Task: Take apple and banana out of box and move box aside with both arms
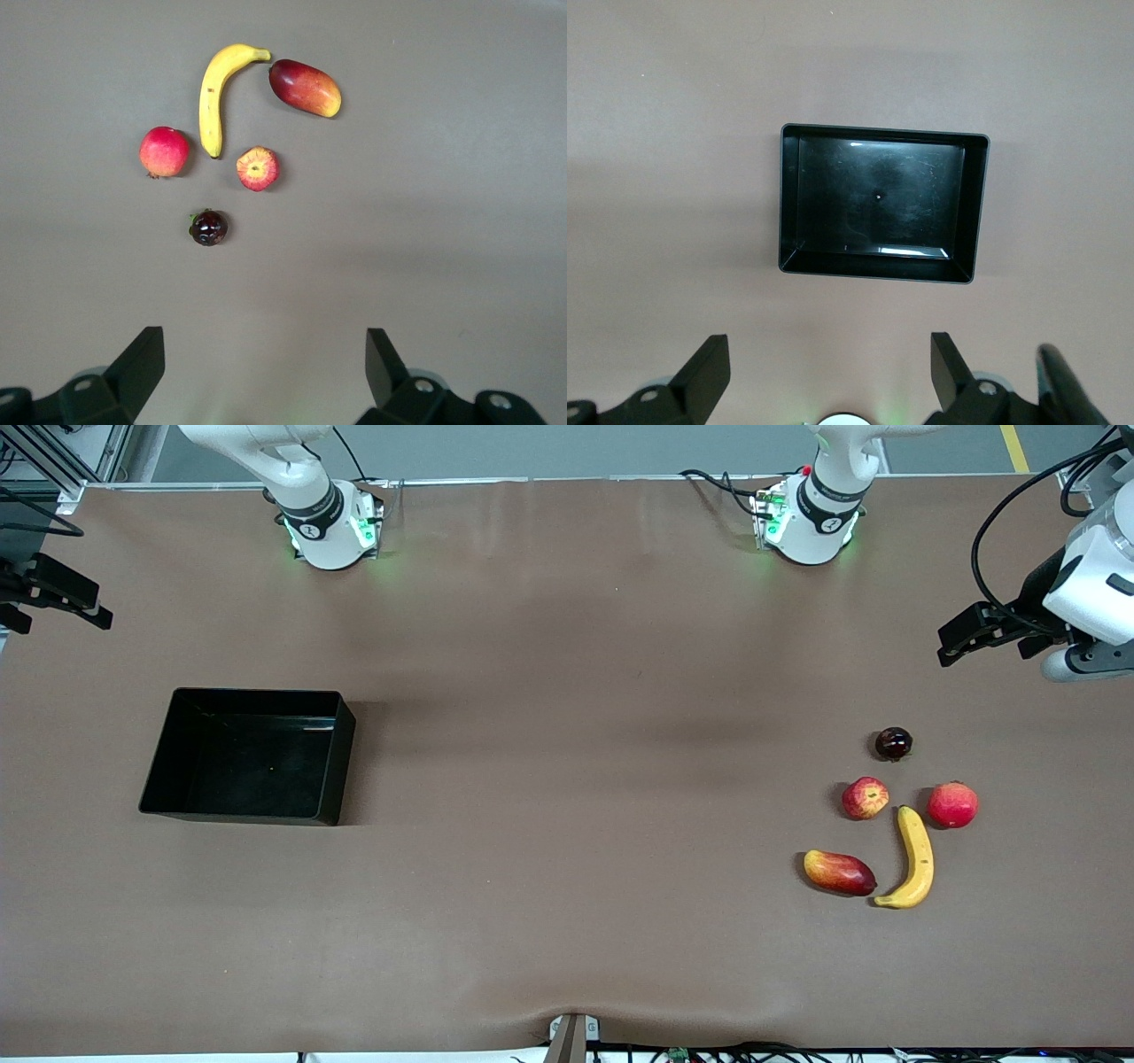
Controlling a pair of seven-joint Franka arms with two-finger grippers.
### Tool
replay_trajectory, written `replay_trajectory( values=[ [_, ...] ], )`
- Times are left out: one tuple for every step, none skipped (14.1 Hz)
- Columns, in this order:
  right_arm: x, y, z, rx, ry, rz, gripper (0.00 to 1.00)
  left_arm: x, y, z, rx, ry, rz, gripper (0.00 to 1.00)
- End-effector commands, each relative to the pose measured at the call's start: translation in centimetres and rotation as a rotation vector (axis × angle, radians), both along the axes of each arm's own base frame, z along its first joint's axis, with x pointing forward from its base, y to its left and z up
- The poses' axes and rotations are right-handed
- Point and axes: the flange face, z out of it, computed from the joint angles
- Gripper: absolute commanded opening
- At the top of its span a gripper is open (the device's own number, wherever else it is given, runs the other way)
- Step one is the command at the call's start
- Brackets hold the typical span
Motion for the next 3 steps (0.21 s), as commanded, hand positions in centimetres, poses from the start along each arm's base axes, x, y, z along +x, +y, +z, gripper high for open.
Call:
replay_trajectory(
  values=[
    [-0.76,-0.9,0.54,-0.002,-0.012,-0.023,1.0,-0.37,0.4,1.54,-0.017,-0.033,-0.012,1.0],
    [-0.71,-0.98,0.46,-0.002,-0.011,-0.023,1.0,-0.36,0.48,1.75,-0.017,-0.038,-0.011,1.0],
    [-0.77,-1.13,0.35,-0.001,-0.005,-0.026,1.0,-0.31,0.48,1.67,-0.017,-0.036,-0.011,1.0]
  ],
)
